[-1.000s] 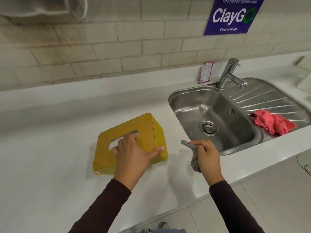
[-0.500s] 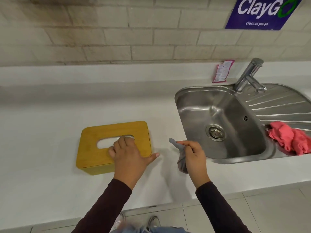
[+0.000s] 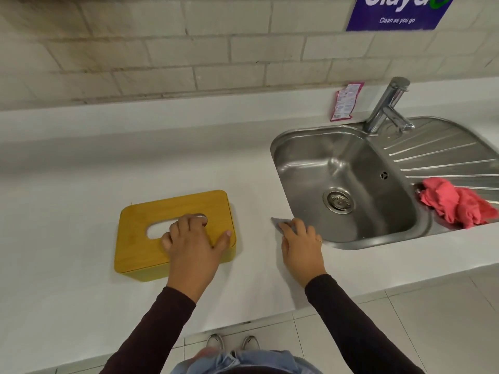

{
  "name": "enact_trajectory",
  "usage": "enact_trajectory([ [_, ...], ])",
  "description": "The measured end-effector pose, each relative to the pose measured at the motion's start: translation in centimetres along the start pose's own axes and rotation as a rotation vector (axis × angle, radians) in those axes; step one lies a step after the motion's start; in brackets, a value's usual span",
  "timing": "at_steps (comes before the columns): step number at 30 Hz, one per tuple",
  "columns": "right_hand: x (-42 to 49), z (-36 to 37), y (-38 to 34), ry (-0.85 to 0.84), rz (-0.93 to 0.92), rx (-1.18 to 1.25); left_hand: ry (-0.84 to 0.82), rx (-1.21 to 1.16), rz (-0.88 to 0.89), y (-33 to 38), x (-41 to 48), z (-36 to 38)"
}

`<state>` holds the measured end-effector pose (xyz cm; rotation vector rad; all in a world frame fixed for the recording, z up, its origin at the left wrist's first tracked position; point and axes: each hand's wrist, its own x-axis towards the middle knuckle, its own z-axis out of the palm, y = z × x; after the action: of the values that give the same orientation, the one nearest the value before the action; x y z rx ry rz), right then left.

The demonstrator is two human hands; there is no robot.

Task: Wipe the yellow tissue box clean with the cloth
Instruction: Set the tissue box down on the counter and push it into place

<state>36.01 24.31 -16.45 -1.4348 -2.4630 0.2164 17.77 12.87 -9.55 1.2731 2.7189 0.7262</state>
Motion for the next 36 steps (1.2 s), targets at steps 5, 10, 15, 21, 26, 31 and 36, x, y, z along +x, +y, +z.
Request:
enact_trajectory([
  [5, -0.6, -2.1, -2.9, 0.004, -0.041, -0.132, -0.04, -0.047, 0.043, -0.7, 0.3, -1.0],
  [10, -1.5, -4.0, -8.9, 0.1, -0.204, 0.109, -0.018, -0.169, 0.124, -3.3, 0.0, -3.2],
  [15, -2.0, -4.0, -13.4, 0.083, -0.427, 0.251, -0.004, -0.22, 0.102, -8.1, -1.2, -5.3],
  [21, -2.2, -2.1, -15.7, -0.007, -0.522, 0.215, -0.029, -0.254, 0.1, -12.1, -2.0, -5.8],
  [26, -2.4, -1.4, -16.0, -0.044, -0.507, 0.185, -0.164, -0.334, 0.194, -13.4, -2.0, -4.6],
  [31, -1.0, -1.7, -15.4, -0.045, -0.512, 0.169, -0.186, -0.354, 0.23, -13.2, -0.6, -3.8],
  [36, 2.0, -1.5, -14.0, -0.065, -0.491, 0.177, -0.203, -0.355, 0.256, -11.6, 2.9, -2.3],
])
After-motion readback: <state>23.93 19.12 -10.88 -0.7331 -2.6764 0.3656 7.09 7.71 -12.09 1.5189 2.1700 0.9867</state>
